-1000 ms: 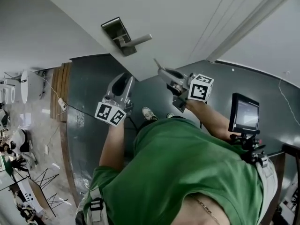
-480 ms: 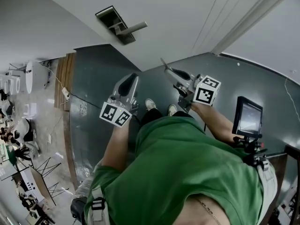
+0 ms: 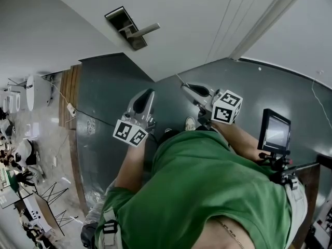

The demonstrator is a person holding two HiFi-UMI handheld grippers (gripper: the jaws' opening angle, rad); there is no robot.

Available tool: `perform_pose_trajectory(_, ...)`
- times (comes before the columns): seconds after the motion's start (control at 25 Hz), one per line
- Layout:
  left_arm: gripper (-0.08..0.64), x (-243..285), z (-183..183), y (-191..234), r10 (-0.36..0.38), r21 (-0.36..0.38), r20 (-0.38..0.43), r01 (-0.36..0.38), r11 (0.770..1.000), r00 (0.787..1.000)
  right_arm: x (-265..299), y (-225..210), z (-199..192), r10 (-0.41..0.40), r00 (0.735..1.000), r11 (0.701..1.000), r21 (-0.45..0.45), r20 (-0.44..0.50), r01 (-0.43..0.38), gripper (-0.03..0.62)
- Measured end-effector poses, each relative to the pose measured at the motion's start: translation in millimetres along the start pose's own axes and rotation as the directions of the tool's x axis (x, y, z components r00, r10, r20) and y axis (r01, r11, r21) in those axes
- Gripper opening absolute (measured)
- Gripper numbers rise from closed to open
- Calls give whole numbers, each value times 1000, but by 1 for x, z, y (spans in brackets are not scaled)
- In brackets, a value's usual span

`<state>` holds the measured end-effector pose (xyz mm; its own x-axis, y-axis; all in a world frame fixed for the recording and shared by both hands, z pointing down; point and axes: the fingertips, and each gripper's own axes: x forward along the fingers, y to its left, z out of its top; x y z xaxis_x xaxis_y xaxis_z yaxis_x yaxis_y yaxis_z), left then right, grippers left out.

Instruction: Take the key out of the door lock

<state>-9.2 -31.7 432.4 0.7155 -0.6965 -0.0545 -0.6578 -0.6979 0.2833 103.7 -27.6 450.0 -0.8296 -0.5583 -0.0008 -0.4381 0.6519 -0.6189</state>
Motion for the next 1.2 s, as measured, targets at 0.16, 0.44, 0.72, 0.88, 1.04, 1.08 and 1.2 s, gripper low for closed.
perform_pose_trajectory(0.16,34,-8,-3,0,-14,-17,3,14,1000,1000,1,3,-10,-25,999,999,-37,-21,24,25)
perform_pose_trajectory(0.44,34,-17,-5,0,-50,-32,-27,49,998,998,3,3,-19,-70,995,992,-110,-68,62,25)
perform_pose_trajectory(0.72,34,-56,-7,-14,-70,-44,-62,67,997,996,3,36,-46,-110,989,986,-132,-94,97,25)
perform_pose_trajectory(0.88,34,-65,-7,-7,-31,-53,-23,29,998,999,7,43,-59,-118,989,985,-139,-94,104,25)
perform_pose_trajectory(1.04,32,-67,-8,-4,-7,-71,-1,7,997,1000,8,47,-65,-127,987,983,-148,-94,112,25)
perform_pose_trajectory(1.08,32,-69,-8,-6,-7,-74,2,7,997,1000,7,50,-67,-131,987,982,-150,-93,117,25)
perform_pose_trajectory(1.2,32,-85,-6,-15,-15,-75,2,15,997,1000,1,67,-77,-143,986,979,-158,-90,128,25)
